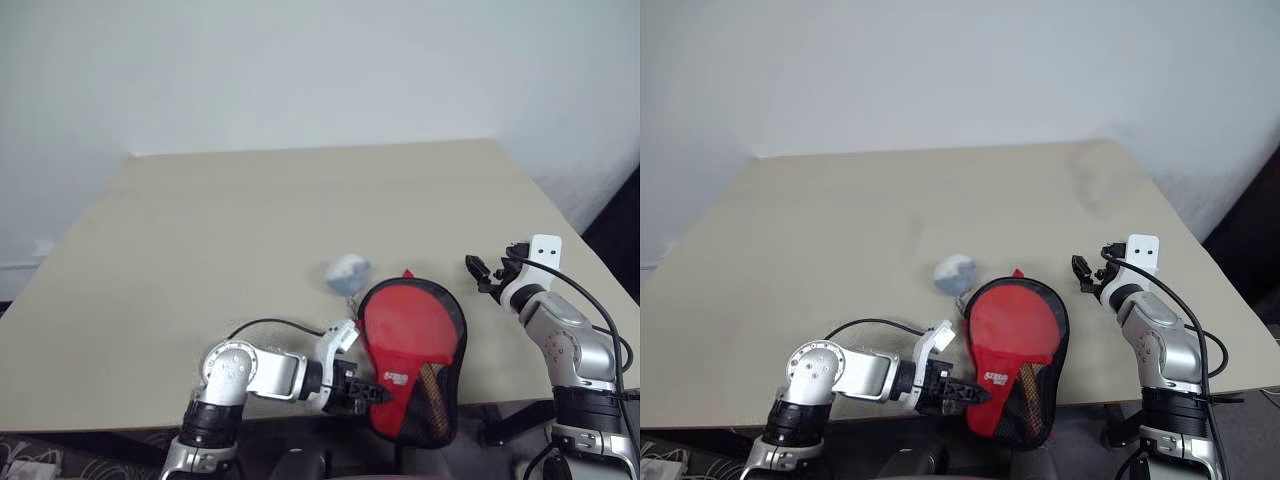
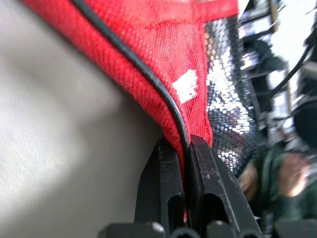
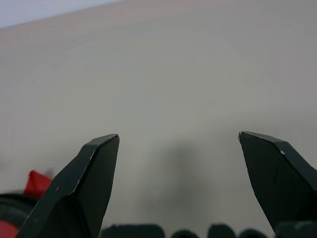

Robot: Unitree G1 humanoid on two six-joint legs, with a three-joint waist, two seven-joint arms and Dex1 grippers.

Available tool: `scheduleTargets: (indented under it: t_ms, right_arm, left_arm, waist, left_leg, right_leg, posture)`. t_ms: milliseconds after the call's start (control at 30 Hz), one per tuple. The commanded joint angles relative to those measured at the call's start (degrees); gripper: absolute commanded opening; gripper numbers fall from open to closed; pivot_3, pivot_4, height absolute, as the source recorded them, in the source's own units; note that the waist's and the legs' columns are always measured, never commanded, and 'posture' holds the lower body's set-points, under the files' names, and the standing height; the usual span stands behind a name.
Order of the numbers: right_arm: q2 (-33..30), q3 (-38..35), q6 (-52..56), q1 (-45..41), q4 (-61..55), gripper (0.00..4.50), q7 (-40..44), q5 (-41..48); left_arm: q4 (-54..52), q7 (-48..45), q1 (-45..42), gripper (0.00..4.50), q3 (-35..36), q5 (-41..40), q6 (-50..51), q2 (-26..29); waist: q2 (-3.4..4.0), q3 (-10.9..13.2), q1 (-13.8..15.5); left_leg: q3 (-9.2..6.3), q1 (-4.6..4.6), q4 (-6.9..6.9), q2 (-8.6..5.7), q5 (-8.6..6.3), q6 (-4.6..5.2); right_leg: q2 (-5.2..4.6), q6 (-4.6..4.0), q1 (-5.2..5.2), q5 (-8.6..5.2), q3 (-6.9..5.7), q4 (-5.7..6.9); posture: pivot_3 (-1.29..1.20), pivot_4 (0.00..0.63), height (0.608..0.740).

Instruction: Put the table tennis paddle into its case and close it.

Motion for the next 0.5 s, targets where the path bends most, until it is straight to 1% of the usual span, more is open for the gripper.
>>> scheduleTargets:
  t_ms: [33,200,267,300,367,400,467,500]
  right_arm:
    - [-0.1,-0.4,-0.8,-2.2,-0.7,4.18,0.4,-0.1]
    - [-0.3,-0.1,-0.6,-2.2,-0.8,4.18,0.8,-0.3]
    - [-0.4,-0.2,-0.3,-2.1,-1.2,4.18,0.9,-0.2]
    - [-0.4,-0.3,-0.1,-2.2,-1.3,4.18,0.9,-0.1]
    - [-0.7,-0.4,0.2,-2.1,-1.8,4.18,1.4,0.1]
    - [-1.0,-0.6,0.0,-1.7,-2.2,4.18,1.9,0.1]
    - [-1.7,-0.9,-1.0,-1.1,-2.4,4.18,2.7,-0.3]
    - [-1.9,-0.9,-1.4,-1.0,-2.4,4.18,2.9,-0.5]
  left_arm:
    - [3.9,-0.2,-2.7,1.08,3.6,-2.1,0.4,0.2]
    - [5.4,-0.4,-3.8,2.79,3.0,-2.9,0.4,0.3]
    - [6.1,-1.2,-5.1,3.40,3.5,-1.3,0.2,1.1]
    - [6.4,-1.6,-5.7,3.40,3.9,-0.4,0.1,1.4]
    - [7.4,-4.9,-7.6,3.40,4.1,0.5,-0.3,4.1]
    - [7.2,-7.5,-8.7,3.40,3.7,2.2,-2.4,7.2]
    - [3.6,-15.3,-10.0,3.40,-0.1,7.5,-9.3,14.8]
    - [2.3,-18.3,-10.3,3.40,-1.9,9.4,-11.9,17.2]
  waist:
    - [0.00,0.0,0.0]
    - [0.00,0.0,0.0]
    - [-0.01,0.0,0.0]
    - [-0.01,0.0,0.0]
    - [-0.01,0.0,0.0]
    - [-0.02,0.0,-0.1]
    - [-0.03,0.0,-0.3]
    - [-0.02,0.0,-0.4]
  left_leg:
    - [0.00,-0.01,0.00,0.00,0.00,0.00]
    - [0.00,-0.01,-0.03,0.00,0.00,0.00]
    - [0.00,-0.01,-0.01,0.00,0.00,0.00]
    - [0.01,-0.01,0.00,0.00,0.00,0.00]
    - [0.00,0.00,0.00,0.00,0.00,-0.01]
    - [0.00,-0.01,-0.01,0.00,0.00,-0.01]
    - [0.04,-0.02,-0.07,0.06,0.00,-0.01]
    - [0.11,-0.01,-0.11,0.14,-0.01,-0.03]
  right_leg:
    - [0.00,0.00,-0.01,0.00,0.00,0.00]
    - [-0.01,0.00,-0.03,0.00,0.02,-0.01]
    - [-0.01,0.01,-0.01,0.01,0.01,-0.01]
    - [-0.01,0.01,-0.01,0.01,0.01,-0.01]
    - [0.00,0.00,-0.02,0.01,0.01,-0.01]
    - [0.01,0.00,-0.03,0.00,0.00,0.00]
    - [0.04,0.00,-0.14,0.00,0.01,0.04]
    - [0.07,-0.01,-0.19,0.01,0.01,0.04]
  posture:
    - [0.00,0.000,0.740]
    - [0.00,0.000,0.740]
    - [0.00,0.000,0.740]
    - [0.00,0.000,0.740]
    - [0.00,0.000,0.740]
    - [0.00,0.000,0.740]
    - [0.00,0.000,0.740]
    - [0.00,0.000,0.740]
